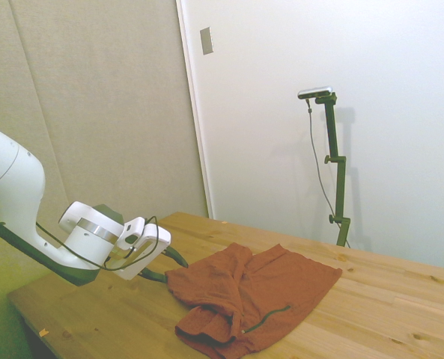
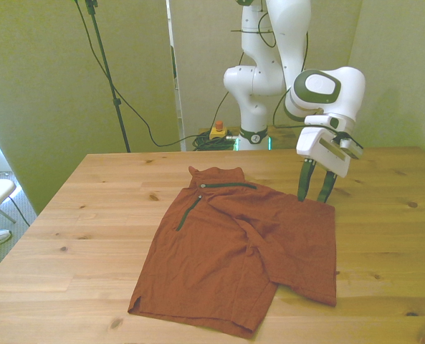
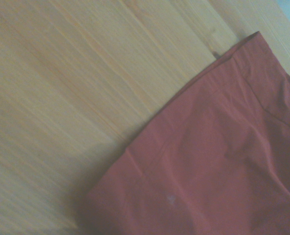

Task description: Fold the shorts

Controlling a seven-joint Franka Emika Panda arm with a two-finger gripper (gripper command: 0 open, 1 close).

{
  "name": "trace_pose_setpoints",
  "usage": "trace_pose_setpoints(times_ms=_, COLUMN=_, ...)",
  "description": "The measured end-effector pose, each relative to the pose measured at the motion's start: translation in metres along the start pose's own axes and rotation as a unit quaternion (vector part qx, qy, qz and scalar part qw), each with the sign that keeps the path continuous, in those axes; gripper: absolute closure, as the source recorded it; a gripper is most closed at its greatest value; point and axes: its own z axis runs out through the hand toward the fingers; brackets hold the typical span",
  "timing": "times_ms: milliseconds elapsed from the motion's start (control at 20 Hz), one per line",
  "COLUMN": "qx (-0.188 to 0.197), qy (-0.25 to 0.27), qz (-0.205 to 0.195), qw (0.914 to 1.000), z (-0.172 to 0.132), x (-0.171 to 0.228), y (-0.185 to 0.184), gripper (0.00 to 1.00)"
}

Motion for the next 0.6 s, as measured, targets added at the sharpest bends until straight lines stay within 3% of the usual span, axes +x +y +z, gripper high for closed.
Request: trace_pose_setpoints(times_ms=600, qx=0.007, qy=0.004, qz=0.021, qw=0.9998, z=0.020, x=0.006, y=-0.002, gripper=1.00)
